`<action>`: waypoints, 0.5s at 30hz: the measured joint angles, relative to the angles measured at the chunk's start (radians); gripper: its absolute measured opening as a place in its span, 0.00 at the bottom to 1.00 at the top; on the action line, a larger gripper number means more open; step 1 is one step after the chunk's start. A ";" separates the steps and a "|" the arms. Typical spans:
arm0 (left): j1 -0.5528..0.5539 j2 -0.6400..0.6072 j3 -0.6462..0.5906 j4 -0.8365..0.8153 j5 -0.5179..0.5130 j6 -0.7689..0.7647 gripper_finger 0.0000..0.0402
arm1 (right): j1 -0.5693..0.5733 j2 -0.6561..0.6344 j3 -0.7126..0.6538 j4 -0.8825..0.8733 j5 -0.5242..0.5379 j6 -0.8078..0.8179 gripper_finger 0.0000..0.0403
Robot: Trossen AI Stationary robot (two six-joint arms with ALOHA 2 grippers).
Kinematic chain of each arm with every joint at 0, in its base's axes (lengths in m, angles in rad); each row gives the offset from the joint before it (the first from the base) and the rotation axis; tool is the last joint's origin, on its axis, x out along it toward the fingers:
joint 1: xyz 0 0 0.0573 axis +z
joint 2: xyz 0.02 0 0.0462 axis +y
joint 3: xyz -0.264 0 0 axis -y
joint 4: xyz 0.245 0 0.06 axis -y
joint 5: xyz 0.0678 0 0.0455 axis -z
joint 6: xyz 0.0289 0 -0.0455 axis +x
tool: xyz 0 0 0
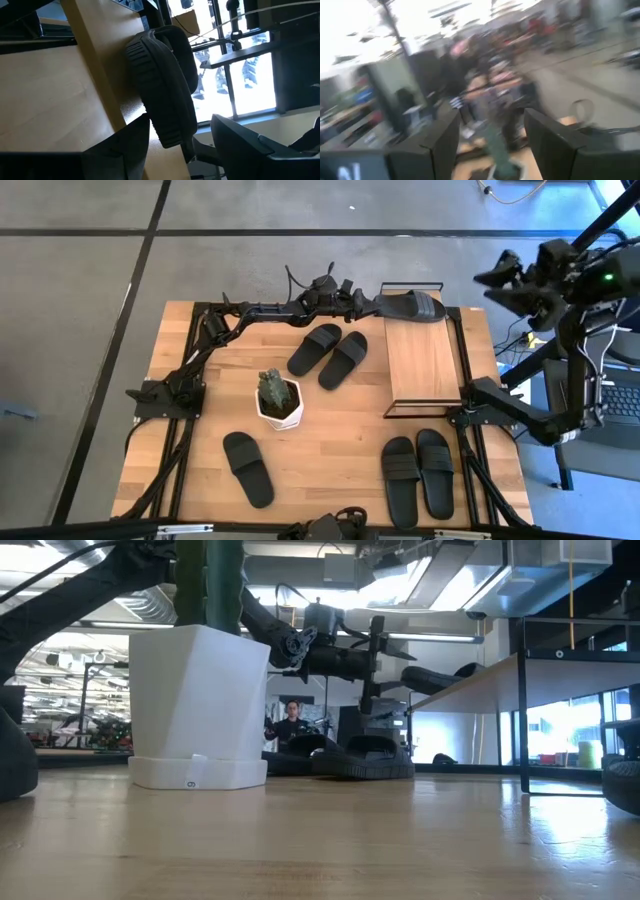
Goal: Pick and place slides into the shelf
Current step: Put the black slide on the shelf
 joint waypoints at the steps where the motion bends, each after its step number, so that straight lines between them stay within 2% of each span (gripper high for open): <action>1: 0.000 0.000 0.000 0.000 0.000 0.009 0.50 | 0.032 0.007 0.000 -0.002 -0.001 -0.017 0.55; 4: 0.000 0.000 0.000 0.000 0.000 0.012 0.50 | 0.130 0.027 0.000 -0.027 0.022 -0.089 0.55; 9: 0.000 0.000 0.000 0.000 0.000 0.012 0.50 | 0.298 0.053 0.000 -0.099 0.201 -0.218 0.55; 15: 0.001 0.000 0.000 0.000 0.000 0.012 0.50 | 0.519 0.113 0.000 -0.152 0.351 -0.314 0.55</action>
